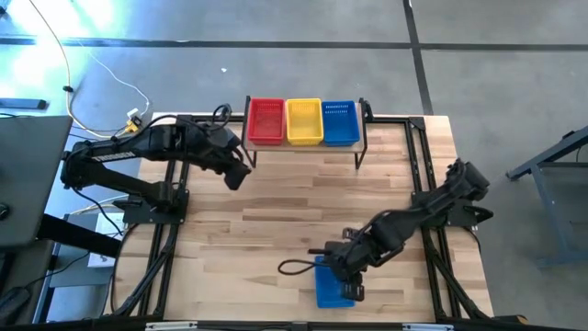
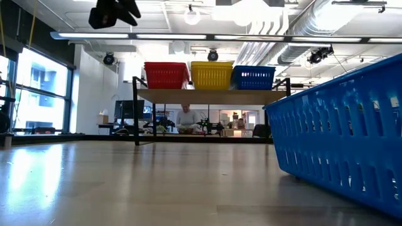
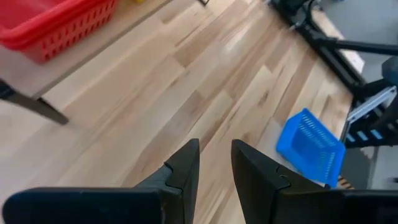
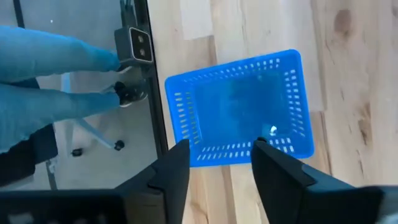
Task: Stack baskets on shelf by color
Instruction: Stack the blue bin on top of the blue bin on the shelf
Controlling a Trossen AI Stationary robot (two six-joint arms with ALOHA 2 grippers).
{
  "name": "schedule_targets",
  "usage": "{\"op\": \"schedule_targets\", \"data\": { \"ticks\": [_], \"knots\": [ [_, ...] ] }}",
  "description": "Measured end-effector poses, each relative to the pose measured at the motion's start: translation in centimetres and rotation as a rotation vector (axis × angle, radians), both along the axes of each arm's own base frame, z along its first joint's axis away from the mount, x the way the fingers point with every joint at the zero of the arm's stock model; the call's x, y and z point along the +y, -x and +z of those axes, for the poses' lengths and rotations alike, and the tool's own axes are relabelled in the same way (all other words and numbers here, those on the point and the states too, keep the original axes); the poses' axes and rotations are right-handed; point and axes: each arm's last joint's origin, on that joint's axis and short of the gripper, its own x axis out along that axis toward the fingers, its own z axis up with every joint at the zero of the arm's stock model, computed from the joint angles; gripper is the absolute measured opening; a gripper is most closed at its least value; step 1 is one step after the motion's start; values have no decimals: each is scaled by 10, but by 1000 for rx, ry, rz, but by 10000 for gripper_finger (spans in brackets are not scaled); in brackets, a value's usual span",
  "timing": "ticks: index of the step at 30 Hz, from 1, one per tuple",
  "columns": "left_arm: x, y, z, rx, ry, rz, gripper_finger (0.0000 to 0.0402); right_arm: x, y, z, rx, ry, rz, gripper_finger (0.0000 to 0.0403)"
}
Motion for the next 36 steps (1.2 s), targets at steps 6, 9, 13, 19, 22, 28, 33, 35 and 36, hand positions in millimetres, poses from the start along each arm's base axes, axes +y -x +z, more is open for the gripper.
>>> {"op": "schedule_targets", "data": {
  "ticks": [6,9,13,19,22,28,33,35,36],
  "knots": [
    [-3,2,-2,35,3,-21,85,7,-9,-10,-45,27,86,164],
    [-4,3,-3,58,-11,-54,85,18,-10,-19,-46,50,151,165],
    [-4,4,-4,75,-24,-75,85,35,-10,-35,-24,62,211,165],
    [-4,4,-4,77,-36,-88,85,63,-13,-61,-21,60,222,165],
    [-4,4,-4,77,-36,-88,85,71,-14,-74,-8,64,229,165],
    [-4,4,-4,77,-37,-88,85,83,-20,-102,27,81,231,165],
    [-4,4,-4,78,-44,-96,85,88,-24,-122,63,103,234,165],
    [-4,4,-4,79,-48,-101,85,89,-24,-127,75,107,235,165],
    [-4,4,-4,79,-48,-101,85,89,-25,-131,85,113,234,165]
  ]
}}
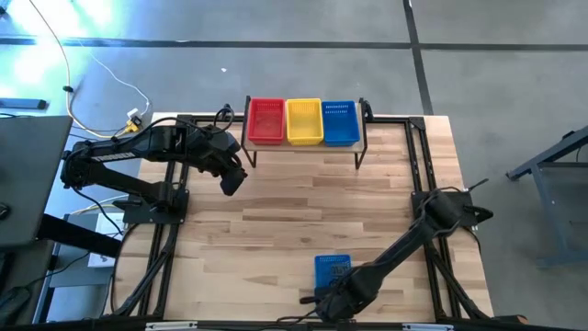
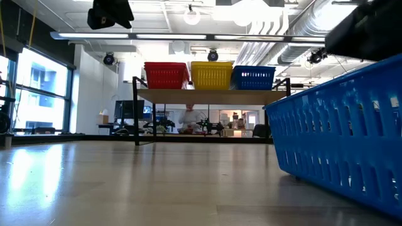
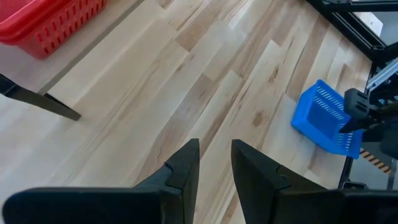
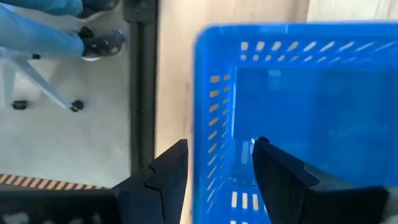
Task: Stack baskets on shelf by color
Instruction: Stack the blue bin on top of the blue bin on the shelf
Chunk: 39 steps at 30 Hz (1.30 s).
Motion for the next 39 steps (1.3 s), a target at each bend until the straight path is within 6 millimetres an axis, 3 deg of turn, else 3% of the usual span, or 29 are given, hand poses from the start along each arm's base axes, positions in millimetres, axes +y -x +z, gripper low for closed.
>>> {"op": "schedule_targets", "data": {
  "ticks": [5,13,16,27,39],
  "knots": [
    [0,0,0,-1,5,-5,85,0,-1,-6,27,6,-67,148],
    [0,0,0,6,-24,-41,85,-5,2,-6,72,36,-109,12],
    [0,0,0,9,-35,-56,85,-7,1,-1,70,19,-166,17],
    [-2,0,0,7,-51,-183,85,-34,-5,52,-84,-30,-369,1],
    [-4,0,0,-1,-70,-300,85,-104,-8,125,-385,70,-502,0]
  ]
}}
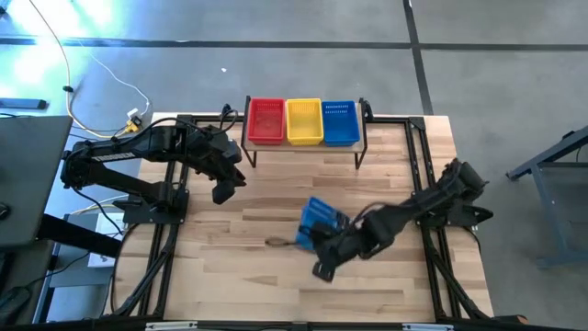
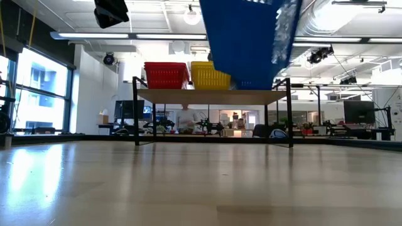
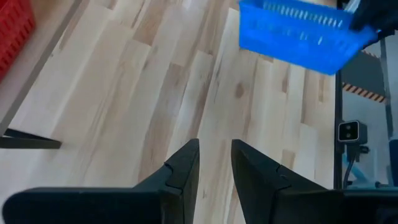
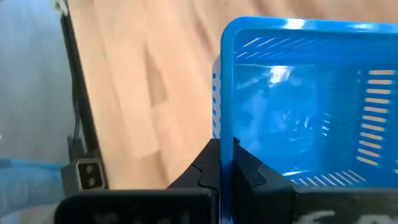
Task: Stack baskets on shelf by color
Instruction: Stack the blue bin on top of the blue bin on the shelf
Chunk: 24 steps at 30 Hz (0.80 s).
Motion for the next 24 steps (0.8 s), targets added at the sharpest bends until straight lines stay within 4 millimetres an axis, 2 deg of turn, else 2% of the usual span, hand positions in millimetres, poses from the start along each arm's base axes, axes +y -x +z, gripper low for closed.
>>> {"op": "schedule_targets", "data": {
  "ticks": [8,15,20,24],
  "knots": [
    [0,2,-2,25,-6,-14,85,-60,10,48,-123,155,13,0],
    [-1,5,-4,60,-7,-20,85,-115,32,88,-200,380,24,0],
    [-1,4,-3,58,16,11,85,-156,53,103,-137,514,34,0],
    [-1,4,-4,59,19,17,85,-186,63,104,-42,570,73,0]
  ]
}}
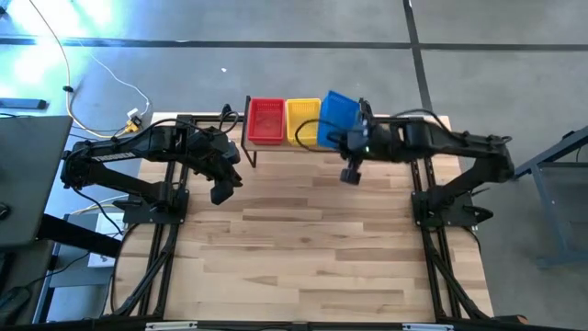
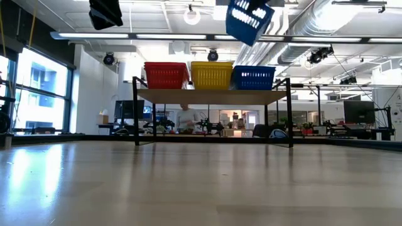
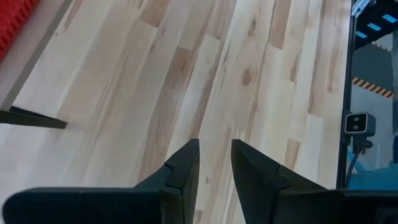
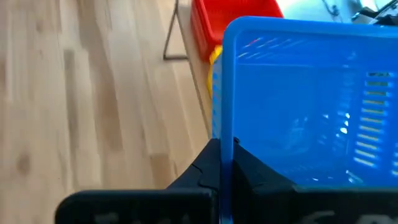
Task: Stack baskets on shelf by color
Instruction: Stack the blue bin on top of the blue bin on the shelf
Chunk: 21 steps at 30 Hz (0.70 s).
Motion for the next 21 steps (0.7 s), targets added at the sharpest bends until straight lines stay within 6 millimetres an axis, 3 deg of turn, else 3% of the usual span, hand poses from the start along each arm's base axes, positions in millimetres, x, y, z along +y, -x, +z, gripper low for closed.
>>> {"op": "schedule_targets", "data": {
  "ticks": [9,21],
  "knots": [
    [6,1,0,-8,-3,34,85,-58,7,-11,189,32,18,0],
    [17,4,0,8,-50,156,85,-89,4,-24,275,-4,109,0]
  ]
}}
